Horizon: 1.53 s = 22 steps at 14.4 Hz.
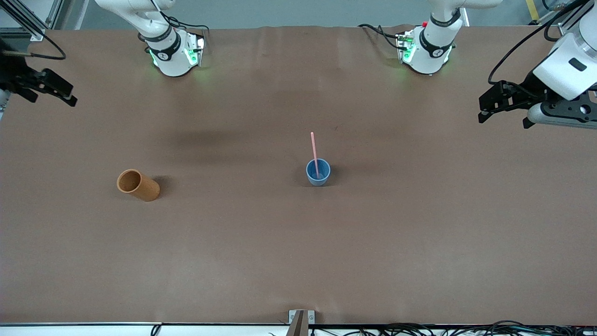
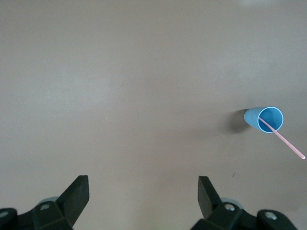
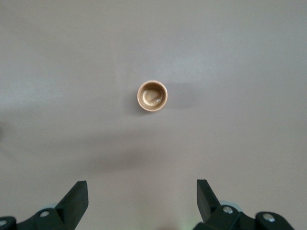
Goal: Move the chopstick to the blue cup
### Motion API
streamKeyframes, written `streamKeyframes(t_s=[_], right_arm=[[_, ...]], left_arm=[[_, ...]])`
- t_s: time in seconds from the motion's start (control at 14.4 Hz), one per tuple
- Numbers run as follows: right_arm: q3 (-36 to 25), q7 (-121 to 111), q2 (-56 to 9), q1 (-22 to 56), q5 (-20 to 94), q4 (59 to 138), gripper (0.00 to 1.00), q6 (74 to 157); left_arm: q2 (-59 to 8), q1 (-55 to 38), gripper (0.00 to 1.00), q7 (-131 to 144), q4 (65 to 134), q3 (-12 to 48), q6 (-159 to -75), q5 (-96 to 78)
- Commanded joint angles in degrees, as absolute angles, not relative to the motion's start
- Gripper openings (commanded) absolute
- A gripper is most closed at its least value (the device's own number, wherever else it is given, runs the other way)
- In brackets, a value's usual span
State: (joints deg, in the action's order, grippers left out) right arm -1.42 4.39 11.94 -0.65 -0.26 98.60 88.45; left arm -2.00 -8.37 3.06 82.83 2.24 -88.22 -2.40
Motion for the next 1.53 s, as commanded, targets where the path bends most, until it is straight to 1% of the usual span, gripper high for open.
streamKeyframes(t_s=[0.0,0.21,0.42,0.55,0.69,1.46], right_arm=[[-0.35,-0.16,9.76,-1.85,-2.01,92.21,1.0,84.3],[-0.26,-3.6,5.55,-1.76,-2.2,87.12,1.0,79.21],[-0.18,-3.17,3.7,-1.32,-2.2,85.87,1.0,79.63],[-0.09,-3.34,3.25,-1.14,-1.67,85.96,1.0,81.81],[-0.09,-3.52,3.34,-1.23,-1.5,87.88,1.0,83.67],[0.0,-3.69,3.34,-1.05,0.35,88.85,1.0,83.41]], left_arm=[[-2.72,-8.17,1.0,2.46,81.21,2.29,-87.71,-2.9],[-2.72,-8.17,1.0,2.46,81.21,2.29,-87.71,-2.9],[-2.73,-8.26,1.0,2.55,81.21,2.29,-87.71,-2.9],[-2.72,-8.26,1.0,2.55,81.21,2.29,-87.71,-2.9],[-2.72,-8.26,1.0,2.55,81.21,2.29,-87.71,-2.9],[-2.72,-8.35,1.0,2.46,81.21,2.29,-87.71,-2.9]])
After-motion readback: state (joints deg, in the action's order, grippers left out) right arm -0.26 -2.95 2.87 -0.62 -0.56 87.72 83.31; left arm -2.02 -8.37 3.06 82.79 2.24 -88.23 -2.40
